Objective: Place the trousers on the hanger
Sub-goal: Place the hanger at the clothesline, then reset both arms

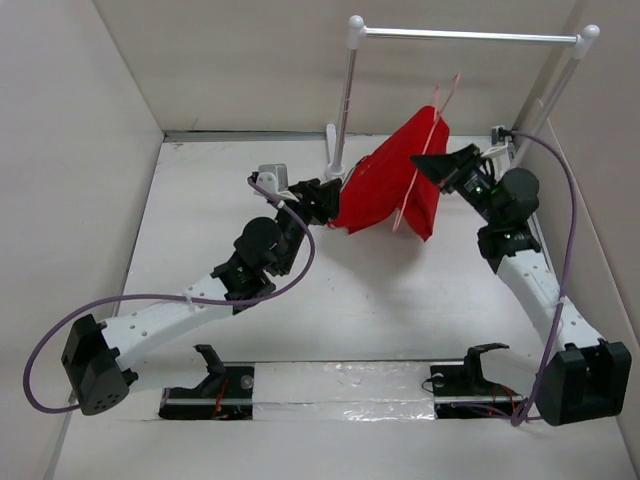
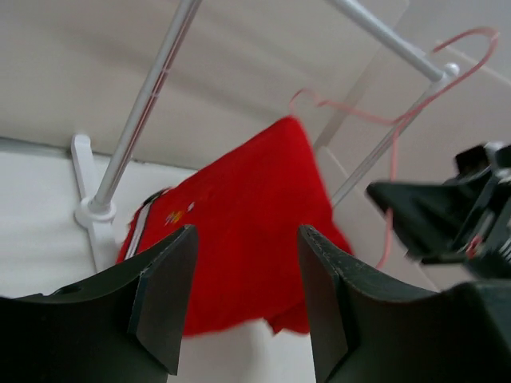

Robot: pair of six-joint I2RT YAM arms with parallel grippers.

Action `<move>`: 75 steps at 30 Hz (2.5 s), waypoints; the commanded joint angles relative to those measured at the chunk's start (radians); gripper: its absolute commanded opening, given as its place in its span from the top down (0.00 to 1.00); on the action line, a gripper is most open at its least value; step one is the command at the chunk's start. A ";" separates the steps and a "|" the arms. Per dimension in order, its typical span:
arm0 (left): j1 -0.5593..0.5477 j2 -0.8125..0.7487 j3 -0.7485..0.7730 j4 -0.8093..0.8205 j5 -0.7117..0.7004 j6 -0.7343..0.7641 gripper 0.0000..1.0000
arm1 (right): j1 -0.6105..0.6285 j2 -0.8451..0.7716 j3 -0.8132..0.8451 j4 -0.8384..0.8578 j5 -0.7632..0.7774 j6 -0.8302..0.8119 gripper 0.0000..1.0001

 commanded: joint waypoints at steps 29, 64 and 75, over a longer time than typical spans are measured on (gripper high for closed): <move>0.000 -0.012 -0.267 -0.009 0.034 -0.044 0.51 | -0.407 0.503 0.649 0.128 -0.229 0.054 1.00; 0.000 -0.010 -0.261 -0.032 -0.029 -0.033 0.49 | -0.471 0.574 0.571 0.044 -0.255 -0.099 0.00; 0.000 -0.009 -0.233 -0.104 -0.139 -0.065 0.48 | -0.471 0.258 0.321 -0.074 -0.063 -0.294 0.00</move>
